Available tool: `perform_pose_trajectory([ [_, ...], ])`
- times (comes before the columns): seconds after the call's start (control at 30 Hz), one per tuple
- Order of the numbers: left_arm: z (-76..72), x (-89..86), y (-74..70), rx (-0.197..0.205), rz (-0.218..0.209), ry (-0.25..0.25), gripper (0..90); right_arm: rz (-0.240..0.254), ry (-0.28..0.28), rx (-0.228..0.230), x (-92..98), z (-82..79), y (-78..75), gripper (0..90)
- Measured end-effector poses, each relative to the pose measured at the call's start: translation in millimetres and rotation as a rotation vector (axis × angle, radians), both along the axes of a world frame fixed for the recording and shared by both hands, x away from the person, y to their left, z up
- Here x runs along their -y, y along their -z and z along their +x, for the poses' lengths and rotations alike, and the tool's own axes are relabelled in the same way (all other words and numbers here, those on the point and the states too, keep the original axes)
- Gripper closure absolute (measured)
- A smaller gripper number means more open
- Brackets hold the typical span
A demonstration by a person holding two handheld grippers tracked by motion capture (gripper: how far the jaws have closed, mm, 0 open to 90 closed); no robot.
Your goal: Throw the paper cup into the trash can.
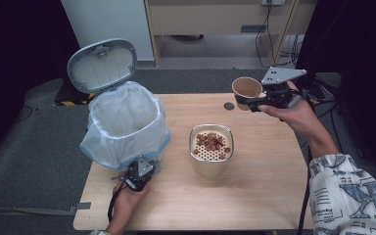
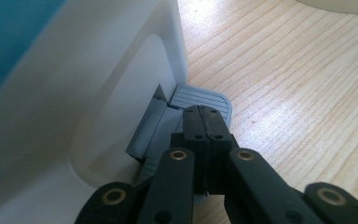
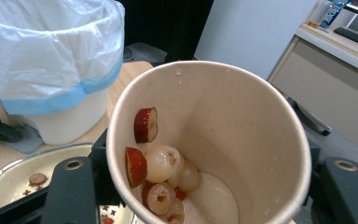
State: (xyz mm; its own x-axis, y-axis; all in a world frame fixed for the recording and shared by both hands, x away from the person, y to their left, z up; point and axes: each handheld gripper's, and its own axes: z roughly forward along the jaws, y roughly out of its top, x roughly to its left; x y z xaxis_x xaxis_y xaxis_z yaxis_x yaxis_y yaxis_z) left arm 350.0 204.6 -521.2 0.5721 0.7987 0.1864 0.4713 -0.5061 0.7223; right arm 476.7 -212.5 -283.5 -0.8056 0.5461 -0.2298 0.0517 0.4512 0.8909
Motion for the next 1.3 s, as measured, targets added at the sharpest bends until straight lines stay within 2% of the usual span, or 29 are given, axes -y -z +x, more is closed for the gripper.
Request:
perform_pose_trajectory([
  [0.4,0.0,0.1,0.0,0.0,-0.001,-0.001,89.7,0.01,-0.032,-0.018,-21.7,2.1,-9.6,34.6],
  [1.3,-0.1,0.2,-0.1,0.004,0.007,0.003,89.7,0.036,-0.093,-0.046,-67.7,5.2,-18.1,34.2],
])
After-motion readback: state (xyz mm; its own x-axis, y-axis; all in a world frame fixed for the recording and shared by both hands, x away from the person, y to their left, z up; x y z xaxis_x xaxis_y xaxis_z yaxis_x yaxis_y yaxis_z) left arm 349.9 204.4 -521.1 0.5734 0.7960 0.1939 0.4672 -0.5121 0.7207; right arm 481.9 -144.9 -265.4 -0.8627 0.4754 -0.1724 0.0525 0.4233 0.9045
